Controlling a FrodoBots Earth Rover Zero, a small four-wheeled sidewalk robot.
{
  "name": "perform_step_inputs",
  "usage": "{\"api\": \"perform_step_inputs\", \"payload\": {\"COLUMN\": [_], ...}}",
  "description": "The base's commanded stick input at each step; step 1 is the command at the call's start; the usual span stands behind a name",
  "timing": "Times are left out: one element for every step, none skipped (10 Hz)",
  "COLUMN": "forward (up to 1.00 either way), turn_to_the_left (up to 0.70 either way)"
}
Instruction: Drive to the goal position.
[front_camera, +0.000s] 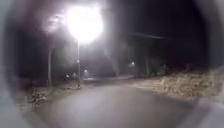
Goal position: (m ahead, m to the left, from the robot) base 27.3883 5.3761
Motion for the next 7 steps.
{"api": "perform_step_inputs", "payload": {"forward": [1.0,1.0,1.0,1.0,1.0,1.0,1.0], "turn_to_the_left": [0.05,0.05,0.08,0.11,0.11,0.11,0.08]}}
